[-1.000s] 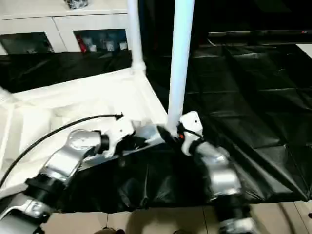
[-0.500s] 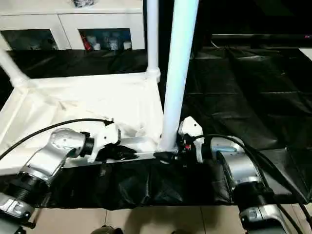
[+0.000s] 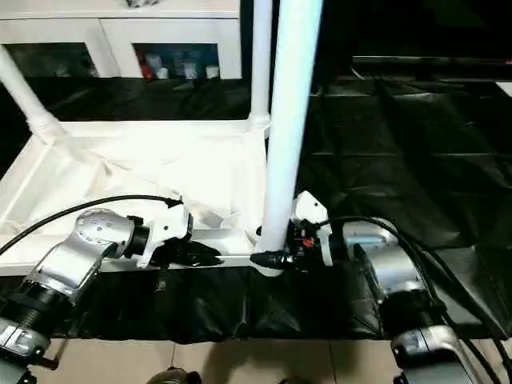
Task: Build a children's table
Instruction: Rotate leg to tighten
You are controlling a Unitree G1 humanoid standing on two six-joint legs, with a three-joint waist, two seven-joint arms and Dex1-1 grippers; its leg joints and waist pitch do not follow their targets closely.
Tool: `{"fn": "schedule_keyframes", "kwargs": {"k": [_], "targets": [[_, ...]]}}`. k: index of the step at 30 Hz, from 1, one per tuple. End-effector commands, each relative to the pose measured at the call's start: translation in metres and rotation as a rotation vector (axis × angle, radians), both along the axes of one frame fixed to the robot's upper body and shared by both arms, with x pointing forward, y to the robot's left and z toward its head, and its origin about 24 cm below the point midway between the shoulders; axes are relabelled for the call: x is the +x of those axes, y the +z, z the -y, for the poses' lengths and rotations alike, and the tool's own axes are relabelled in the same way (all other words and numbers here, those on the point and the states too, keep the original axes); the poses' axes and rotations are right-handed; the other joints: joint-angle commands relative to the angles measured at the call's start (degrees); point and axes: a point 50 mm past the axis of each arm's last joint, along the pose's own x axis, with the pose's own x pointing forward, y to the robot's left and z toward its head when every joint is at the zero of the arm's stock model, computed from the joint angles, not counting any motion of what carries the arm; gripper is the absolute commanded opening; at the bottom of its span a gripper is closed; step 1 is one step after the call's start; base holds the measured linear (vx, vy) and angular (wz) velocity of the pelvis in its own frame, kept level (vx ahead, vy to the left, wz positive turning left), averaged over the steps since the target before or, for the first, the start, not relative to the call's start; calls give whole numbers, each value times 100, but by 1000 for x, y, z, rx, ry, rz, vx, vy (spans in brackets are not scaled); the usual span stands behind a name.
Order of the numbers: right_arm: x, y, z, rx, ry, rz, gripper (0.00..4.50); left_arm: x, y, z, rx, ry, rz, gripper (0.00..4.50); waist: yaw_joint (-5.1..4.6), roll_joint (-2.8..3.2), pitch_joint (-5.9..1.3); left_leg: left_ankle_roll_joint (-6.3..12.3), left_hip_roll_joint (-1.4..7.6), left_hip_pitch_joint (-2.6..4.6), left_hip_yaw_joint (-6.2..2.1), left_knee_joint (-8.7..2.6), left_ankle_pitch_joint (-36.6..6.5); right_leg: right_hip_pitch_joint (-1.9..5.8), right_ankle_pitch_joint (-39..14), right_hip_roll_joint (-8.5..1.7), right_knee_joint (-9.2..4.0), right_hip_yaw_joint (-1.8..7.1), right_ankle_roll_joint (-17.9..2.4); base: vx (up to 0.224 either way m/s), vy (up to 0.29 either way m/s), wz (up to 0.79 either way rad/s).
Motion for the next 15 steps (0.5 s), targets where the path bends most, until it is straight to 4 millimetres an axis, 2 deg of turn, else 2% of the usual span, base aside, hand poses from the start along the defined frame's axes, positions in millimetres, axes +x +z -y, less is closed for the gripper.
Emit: {"fn": "schedule_keyframes", "kwargs": {"k": [1,2,3,4,5,6,7,8,9,10,11,12,13,14,15], "targets": [[-11,-12,-18,55,2,-29,258,9,-3,2,31,95,36,0,-1,42,-301,460,356,79,-102,-389,-1115,232,-575,-435,-399,285,-1601,0,0,0],[-11,-17,-20,68,-93,-29,258,12,-3,7,16,134,42,0,-19,97,-273,356,367,79,-114,-420,-1324,238,-879,-450,-423,296,-1568,0,0,0],[-10,-23,-22,67,-194,-13,258,14,-4,14,-2,162,48,0,-16,91,-251,277,369,103,-117,-437,-1481,208,-1112,-451,-459,296,-1523,0,0,0],[-9,-26,-24,64,-259,-3,258,15,-4,19,-14,178,50,0,-56,57,-237,133,345,132,-134,-464,-1787,213,-1643,-456,-503,293,-1396,0,0,0],[-9,-31,-26,64,-336,-3,257,14,-5,25,-29,184,49,0,-79,59,-208,39,331,151,-149,-489,-1982,195,-2234,-471,-562,300,-1184,0,0,0],[-9,-34,-28,61,-391,-8,257,13,-6,30,-40,183,47,0,-84,72,-199,14,324,170,-163,-493,-2069,179,-2507,-482,-589,301,-1098,0,0,0],[-8,-36,-34,81,-499,5,257,11,-8,40,-59,187,42,0,-120,58,-179,-11,310,142,-186,-512,-2115,186,-2892,-487,-620,300,-911,0,0,0],[-8,-37,-36,90,-533,4,257,11,-9,43,-66,191,41,0,-143,85,-174,-37,308,166,-192,-524,-2187,146,-3166,-495,-670,308,-763,0,0,0],[-7,-38,-42,117,-634,0,257,9,-10,52,-85,202,39,0,-162,71,-162,-47,309,159,-205,-537,-2201,140,-3254,-501,-689,310,-703,0,0,0],[-7,-38,-42,117,-634,0,257,9,-10,52,-85,202,39,0,-191,59,-172,-44,303,159,-212,-547,-2178,132,-3290,-496,-698,306,-637,0,0,0],[-6,-39,-49,115,-699,7,257,8,-11,60,-95,211,40,0,-217,18,-179,-9,303,120,-213,-561,-2048,148,-3163,-484,-696,306,-607,0,0,0],[-5,-40,-55,114,-734,9,257,9,-11,65,-103,225,45,0,-216,23,-170,6,303,112,-210,-569,-2014,135,-3105,-475,-687,307,-612,0,0,0],[-4,-40,-69,109,-785,8,257,9,-10,75,-120,260,47,0,-223,19,-169,0,306,138,-197,-567,-2047,100,-3098,-476,-707,314,-616,0,0,0],[-2,-41,-74,97,-817,-2,257,10,-8,79,-126,275,58,0,-226,49,-164,-15,300,140,-204,-570,-2086,95,-3115,-480,-702,311,-620,0,0,0],[-1,-41,-76,95,-823,-4,257,10,-8,80,-127,279,60,0,-232,44,-163,-13,297,135,-201,-571,-2094,93,-3117,-480,-712,314,-606,0,0,0]]}}
